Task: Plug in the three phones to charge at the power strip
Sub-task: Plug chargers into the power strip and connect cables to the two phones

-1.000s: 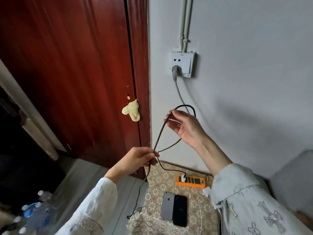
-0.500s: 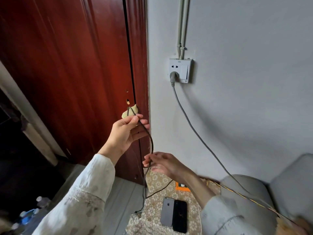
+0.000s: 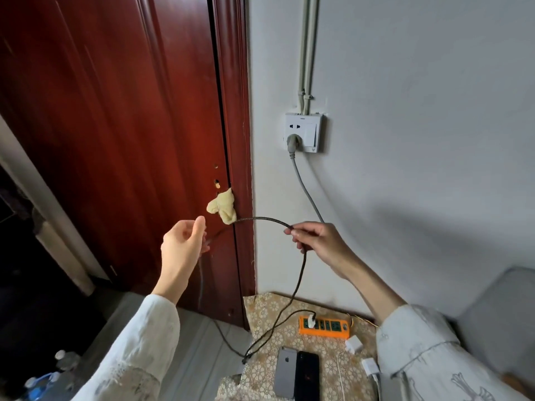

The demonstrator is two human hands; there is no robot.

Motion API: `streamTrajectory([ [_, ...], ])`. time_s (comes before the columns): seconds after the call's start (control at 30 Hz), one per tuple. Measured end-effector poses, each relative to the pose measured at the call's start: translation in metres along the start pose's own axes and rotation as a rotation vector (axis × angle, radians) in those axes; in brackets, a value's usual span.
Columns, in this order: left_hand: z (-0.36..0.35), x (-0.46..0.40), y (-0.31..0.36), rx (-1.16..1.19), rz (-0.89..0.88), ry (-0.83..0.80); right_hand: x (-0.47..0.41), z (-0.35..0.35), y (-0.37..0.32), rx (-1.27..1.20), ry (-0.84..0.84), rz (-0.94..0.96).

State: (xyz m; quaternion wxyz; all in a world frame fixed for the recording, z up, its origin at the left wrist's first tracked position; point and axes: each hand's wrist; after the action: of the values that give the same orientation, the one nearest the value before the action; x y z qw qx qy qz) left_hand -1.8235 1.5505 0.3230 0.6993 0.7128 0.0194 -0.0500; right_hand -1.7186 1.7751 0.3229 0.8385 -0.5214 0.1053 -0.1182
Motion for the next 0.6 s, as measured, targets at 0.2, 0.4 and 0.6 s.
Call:
streamTrajectory([
  [0.2,-0.027,0.019,0.013,-0.397,-0.41,-0.458,-0.005,-0.005,-0.038,0.14,-0.045,0.138],
  [0.4,-0.033,0.025,0.015,-0.131,-0.369,-0.33,0.005,-0.014,-0.028,0.003,-0.146,0.075],
  [0.6,-0.032,0.022,0.025,0.512,-0.052,-0.246,0.016,-0.038,0.012,0.036,-0.344,-0.015],
])
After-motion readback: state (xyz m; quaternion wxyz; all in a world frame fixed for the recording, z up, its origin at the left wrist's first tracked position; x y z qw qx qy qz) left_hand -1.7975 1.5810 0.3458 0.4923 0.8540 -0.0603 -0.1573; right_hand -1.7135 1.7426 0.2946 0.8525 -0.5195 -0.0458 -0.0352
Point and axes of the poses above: each hand's wrist, its own x-axis away from the middle knuckle, its own z-axis out of the back of the hand, y = z × x, and after that the axes turned 13 degrees about x, right-handed
